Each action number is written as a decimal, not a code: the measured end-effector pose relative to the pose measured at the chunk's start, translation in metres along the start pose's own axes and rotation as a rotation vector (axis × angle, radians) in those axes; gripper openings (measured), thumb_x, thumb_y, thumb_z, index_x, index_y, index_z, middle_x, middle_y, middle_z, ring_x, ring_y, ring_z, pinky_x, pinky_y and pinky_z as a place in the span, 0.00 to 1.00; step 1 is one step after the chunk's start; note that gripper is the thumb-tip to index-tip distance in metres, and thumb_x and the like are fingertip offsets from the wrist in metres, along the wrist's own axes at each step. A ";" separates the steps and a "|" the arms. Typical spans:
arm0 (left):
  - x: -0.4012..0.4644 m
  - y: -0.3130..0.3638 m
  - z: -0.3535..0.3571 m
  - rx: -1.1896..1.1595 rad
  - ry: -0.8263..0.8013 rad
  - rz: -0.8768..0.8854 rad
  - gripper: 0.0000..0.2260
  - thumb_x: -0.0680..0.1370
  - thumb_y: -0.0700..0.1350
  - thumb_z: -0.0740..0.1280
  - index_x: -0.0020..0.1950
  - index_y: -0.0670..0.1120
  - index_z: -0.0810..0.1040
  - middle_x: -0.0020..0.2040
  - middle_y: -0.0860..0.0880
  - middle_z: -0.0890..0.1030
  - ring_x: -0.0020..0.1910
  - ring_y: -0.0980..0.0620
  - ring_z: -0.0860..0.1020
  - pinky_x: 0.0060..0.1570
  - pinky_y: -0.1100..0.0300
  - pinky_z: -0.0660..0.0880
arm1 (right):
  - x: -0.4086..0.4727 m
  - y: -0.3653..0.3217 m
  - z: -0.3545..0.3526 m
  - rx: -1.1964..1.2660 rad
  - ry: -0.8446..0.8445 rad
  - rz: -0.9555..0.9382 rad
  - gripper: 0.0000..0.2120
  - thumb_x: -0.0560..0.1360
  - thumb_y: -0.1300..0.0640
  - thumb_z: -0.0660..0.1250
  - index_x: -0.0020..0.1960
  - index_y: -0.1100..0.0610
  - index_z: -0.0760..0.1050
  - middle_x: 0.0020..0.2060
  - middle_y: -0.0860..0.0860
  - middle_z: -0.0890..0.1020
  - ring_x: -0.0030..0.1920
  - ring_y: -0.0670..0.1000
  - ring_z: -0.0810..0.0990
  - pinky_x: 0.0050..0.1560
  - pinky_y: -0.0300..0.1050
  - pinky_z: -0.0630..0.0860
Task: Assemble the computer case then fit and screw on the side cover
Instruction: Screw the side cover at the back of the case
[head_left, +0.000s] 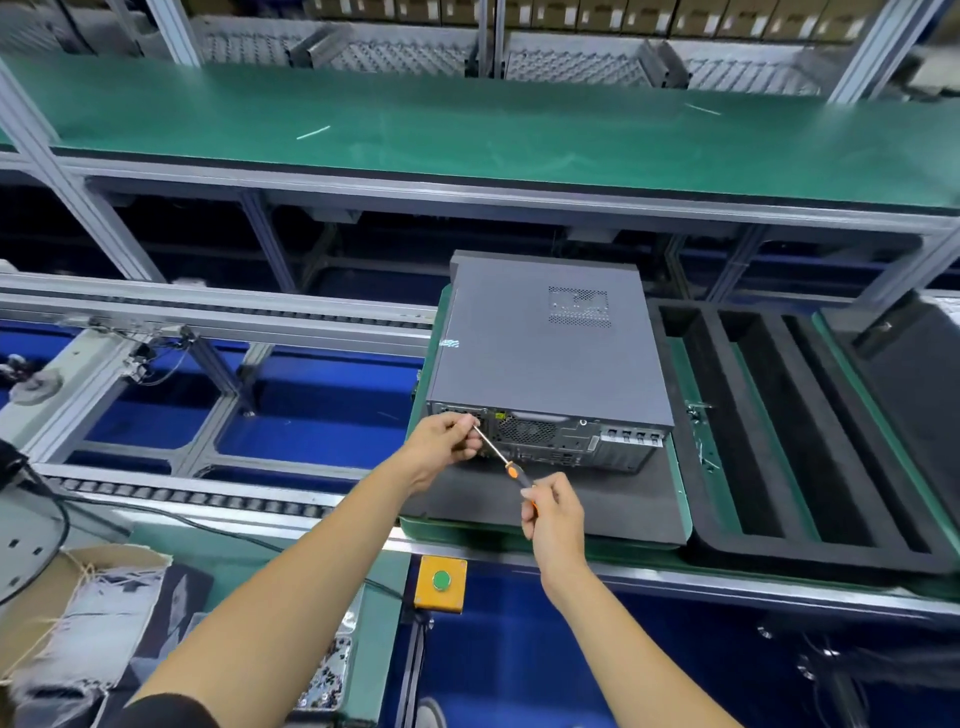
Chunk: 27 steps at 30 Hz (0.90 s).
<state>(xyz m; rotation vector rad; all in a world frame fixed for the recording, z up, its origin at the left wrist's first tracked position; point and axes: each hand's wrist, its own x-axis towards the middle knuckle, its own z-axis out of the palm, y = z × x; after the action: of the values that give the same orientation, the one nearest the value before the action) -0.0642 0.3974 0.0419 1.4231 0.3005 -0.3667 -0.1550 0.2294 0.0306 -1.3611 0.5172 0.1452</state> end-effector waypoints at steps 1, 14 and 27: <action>0.001 0.001 -0.002 0.028 -0.018 -0.001 0.10 0.85 0.40 0.60 0.59 0.34 0.76 0.41 0.44 0.77 0.38 0.53 0.76 0.45 0.62 0.79 | 0.001 -0.001 0.000 -0.003 0.007 -0.018 0.10 0.79 0.68 0.62 0.41 0.60 0.67 0.29 0.52 0.71 0.27 0.45 0.67 0.26 0.37 0.64; 0.011 -0.001 -0.012 0.014 -0.103 0.017 0.07 0.84 0.38 0.62 0.56 0.37 0.78 0.39 0.47 0.75 0.37 0.55 0.73 0.42 0.65 0.75 | 0.006 -0.001 -0.001 0.000 0.040 -0.097 0.10 0.78 0.68 0.63 0.39 0.59 0.69 0.27 0.50 0.70 0.28 0.46 0.67 0.29 0.39 0.62; 0.014 -0.020 0.019 -0.405 -0.046 -0.213 0.11 0.84 0.46 0.64 0.61 0.41 0.80 0.37 0.50 0.73 0.35 0.57 0.71 0.36 0.66 0.75 | 0.006 0.013 -0.007 -0.077 -0.062 0.108 0.09 0.77 0.71 0.59 0.44 0.59 0.67 0.31 0.52 0.74 0.26 0.49 0.64 0.28 0.42 0.62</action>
<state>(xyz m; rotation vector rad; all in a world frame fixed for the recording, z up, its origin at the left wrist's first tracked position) -0.0600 0.3758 0.0198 0.9868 0.4628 -0.4822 -0.1565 0.2249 0.0155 -1.3991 0.5377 0.2969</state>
